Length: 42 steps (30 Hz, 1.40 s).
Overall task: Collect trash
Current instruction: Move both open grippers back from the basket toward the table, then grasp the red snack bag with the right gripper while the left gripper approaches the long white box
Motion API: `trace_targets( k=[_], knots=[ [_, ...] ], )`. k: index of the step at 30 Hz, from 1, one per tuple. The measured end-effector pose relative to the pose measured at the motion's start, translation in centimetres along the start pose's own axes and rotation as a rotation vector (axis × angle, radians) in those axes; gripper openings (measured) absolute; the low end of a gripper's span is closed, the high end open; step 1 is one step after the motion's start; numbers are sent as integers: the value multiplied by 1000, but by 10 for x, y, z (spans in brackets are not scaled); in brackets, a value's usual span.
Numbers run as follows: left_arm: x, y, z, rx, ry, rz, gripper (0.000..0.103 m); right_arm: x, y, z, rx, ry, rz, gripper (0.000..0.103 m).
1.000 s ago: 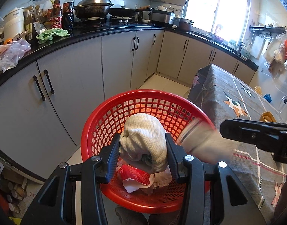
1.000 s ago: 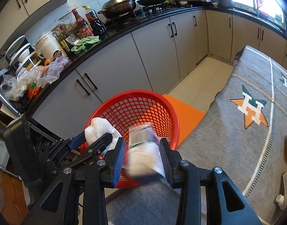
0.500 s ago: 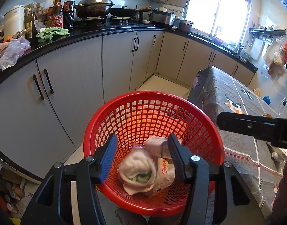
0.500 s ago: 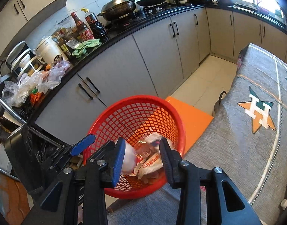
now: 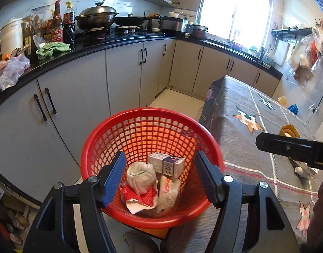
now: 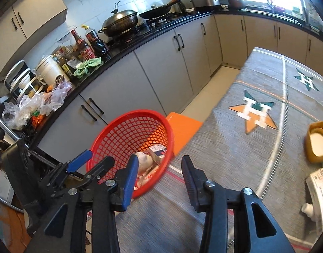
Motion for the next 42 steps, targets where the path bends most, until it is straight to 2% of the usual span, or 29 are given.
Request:
trace_targets(
  k=[10,22,29,31,33,37,42],
  knots=[
    [7,-5,-51,-93,-12,7,66,33,-25,-35,-46,-16,-39,47],
    [7,-17,-124,-225,-30,39,67,88,-55,-105,-153,-43,-116,47],
    [6,-26,-171,-313,-41,57,68,129,-79,-164,-252,-85,-173,47],
    [6,-29,-184,-335,-50,67,71,142,-88,-188,-297,-99,-190,47],
    [5,-31,-198,-353,-73,81,73,153,-97,-210,-341,-125,-202,47],
    [1,-36,-226,-380,-124,121,74,172,-114,-252,-440,-178,-221,60],
    [-1,-36,-256,-380,-204,180,74,175,-132,-302,-559,-201,-188,61]
  ],
)
Point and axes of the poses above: each gripper's, at about its wrist camera, not at the fingertips, and x roughly against the way its jaws point, z to its left, y to its top, the point moved 3 cm from there along -x, roughly the way its jaws point, and after that the axes turned 11 degrees about z, right-handed, at the moved point
